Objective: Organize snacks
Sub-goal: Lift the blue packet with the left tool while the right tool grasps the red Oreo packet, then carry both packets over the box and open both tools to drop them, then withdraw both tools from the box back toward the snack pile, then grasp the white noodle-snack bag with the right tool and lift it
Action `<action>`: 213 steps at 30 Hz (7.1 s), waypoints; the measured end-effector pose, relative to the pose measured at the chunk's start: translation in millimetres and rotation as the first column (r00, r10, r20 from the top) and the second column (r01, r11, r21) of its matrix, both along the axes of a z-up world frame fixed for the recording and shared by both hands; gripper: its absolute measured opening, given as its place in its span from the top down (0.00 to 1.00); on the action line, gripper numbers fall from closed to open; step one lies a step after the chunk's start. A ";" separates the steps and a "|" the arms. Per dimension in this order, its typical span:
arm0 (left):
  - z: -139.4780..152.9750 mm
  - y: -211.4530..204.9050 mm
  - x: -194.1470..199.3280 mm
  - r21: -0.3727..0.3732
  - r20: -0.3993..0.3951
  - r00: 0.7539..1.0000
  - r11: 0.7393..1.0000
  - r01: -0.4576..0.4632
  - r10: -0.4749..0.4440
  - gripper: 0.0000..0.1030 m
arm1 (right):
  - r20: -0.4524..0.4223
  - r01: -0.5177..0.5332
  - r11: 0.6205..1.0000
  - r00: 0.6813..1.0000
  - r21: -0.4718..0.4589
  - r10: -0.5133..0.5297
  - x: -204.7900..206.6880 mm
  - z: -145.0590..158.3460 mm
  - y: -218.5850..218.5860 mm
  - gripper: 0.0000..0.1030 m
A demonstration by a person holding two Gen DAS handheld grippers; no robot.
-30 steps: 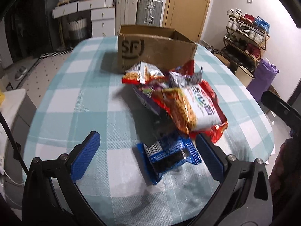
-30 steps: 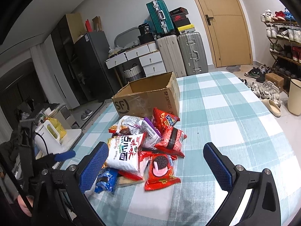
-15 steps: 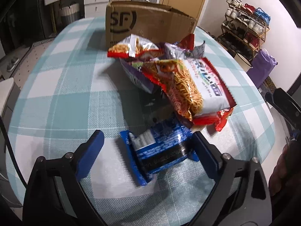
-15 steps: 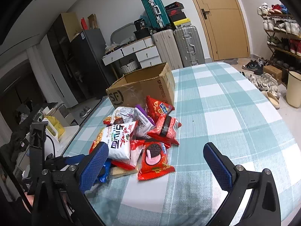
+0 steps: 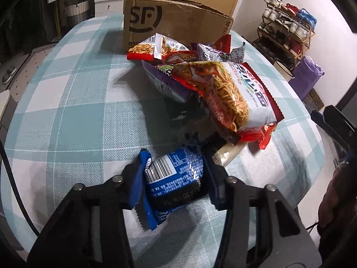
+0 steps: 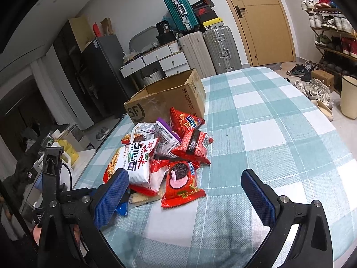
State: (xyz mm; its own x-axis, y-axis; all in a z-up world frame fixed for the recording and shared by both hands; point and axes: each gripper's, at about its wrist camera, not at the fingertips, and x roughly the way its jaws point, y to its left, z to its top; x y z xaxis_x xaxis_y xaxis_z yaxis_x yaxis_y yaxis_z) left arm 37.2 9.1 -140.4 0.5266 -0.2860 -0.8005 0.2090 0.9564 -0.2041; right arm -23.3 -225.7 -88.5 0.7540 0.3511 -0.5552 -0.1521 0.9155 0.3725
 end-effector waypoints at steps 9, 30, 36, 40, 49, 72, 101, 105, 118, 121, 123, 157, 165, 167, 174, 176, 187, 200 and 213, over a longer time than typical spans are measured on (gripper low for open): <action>1.4 9.2 -9.3 0.010 0.030 1.000 1.000 0.009 -0.010 0.59 | -0.021 0.005 1.000 1.000 0.003 -0.005 0.4 -5.8 -0.6 0.01; 28.0 54.7 -14.2 -0.049 0.085 0.994 0.997 -0.065 0.069 0.59 | -0.181 -0.054 0.991 0.983 -0.126 0.031 40.5 -39.1 19.1 0.01; 27.9 60.2 -11.2 -0.050 0.083 0.994 0.996 -0.073 0.077 0.59 | -0.185 -0.082 0.975 0.982 -0.209 0.043 55.7 -45.2 36.0 0.01; 28.9 61.2 -10.0 -0.053 0.087 0.993 0.996 -0.075 0.080 0.59 | -0.168 -0.089 0.967 0.985 -0.237 0.049 60.7 -44.2 43.1 0.03; 32.3 63.3 -9.1 -0.053 0.091 0.992 0.995 -0.088 0.092 0.59 | -0.215 -0.132 0.968 0.973 -0.213 0.085 75.0 -53.8 48.8 0.39; 97.0 71.2 -5.5 -0.067 0.250 0.956 0.988 -0.141 0.153 0.59 | -0.022 -0.129 0.991 0.991 -0.018 0.129 55.7 21.0 19.5 0.57; 183.9 10.1 178.5 -0.087 0.277 0.960 0.996 -0.026 0.049 0.59 | 0.031 -0.253 0.967 0.967 -0.037 0.254 232.0 98.5 65.8 0.57; 172.5 -1.1 206.7 -0.065 0.256 0.966 0.998 -0.024 0.040 0.59 | 0.008 -0.246 0.969 0.969 -0.024 0.246 257.2 88.2 65.0 0.57; 121.4 -13.1 266.8 -0.046 0.182 0.983 0.999 -0.022 0.030 0.59 | -0.073 -0.243 0.970 0.968 -0.006 0.242 305.7 44.8 63.6 0.57; 113.2 -15.9 276.0 -0.033 0.168 0.985 0.999 -0.018 0.023 0.59 | -0.086 -0.244 0.970 0.966 -0.002 0.243 313.3 35.9 64.3 0.57; 107.6 -14.3 281.8 -0.031 0.153 0.988 0.999 -0.028 0.033 0.56 | -0.100 -0.240 0.971 0.966 -0.011 0.238 315.0 31.0 65.3 0.56; 181.4 22.2 86.5 -0.020 0.295 0.946 0.990 -0.137 0.137 0.17 | 0.109 -0.170 0.984 0.979 -0.051 0.175 136.8 114.6 47.5 0.10; 183.8 28.5 44.3 -0.017 0.289 0.945 0.987 -0.158 0.156 0.14 | 0.113 -0.154 0.985 0.980 -0.076 0.162 91.9 112.9 48.3 0.09; 184.5 31.2 35.7 -0.015 0.296 0.940 0.985 -0.172 0.169 0.09 | 0.116 -0.154 0.986 0.980 -0.071 0.161 85.5 111.8 46.9 0.09; 175.2 44.0 7.5 -0.038 0.285 0.939 0.981 -0.190 0.193 0.01 | 0.097 -0.149 0.987 0.983 -0.064 0.154 63.0 100.6 47.6 0.07; 169.7 46.3 1.6 -0.044 0.272 0.941 0.980 -0.196 0.200 0.01 | 0.087 -0.149 0.987 0.984 -0.062 0.154 58.0 95.7 49.4 0.07; 140.6 68.6 -17.8 -0.060 0.224 0.944 0.970 -0.234 0.241 0.01 | -0.013 -0.176 0.983 0.984 -0.041 0.176 50.2 55.8 66.1 0.06; 106.4 95.4 -28.1 -0.076 0.155 0.948 0.960 -0.270 0.279 0.01 | -0.107 -0.220 0.973 0.971 -0.064 0.213 70.9 8.9 97.1 0.06; 70.1 105.6 -21.7 -0.068 0.084 0.954 0.956 -0.284 0.289 0.01 | -0.128 -0.251 0.963 0.963 -0.100 0.238 93.7 -8.9 119.7 0.06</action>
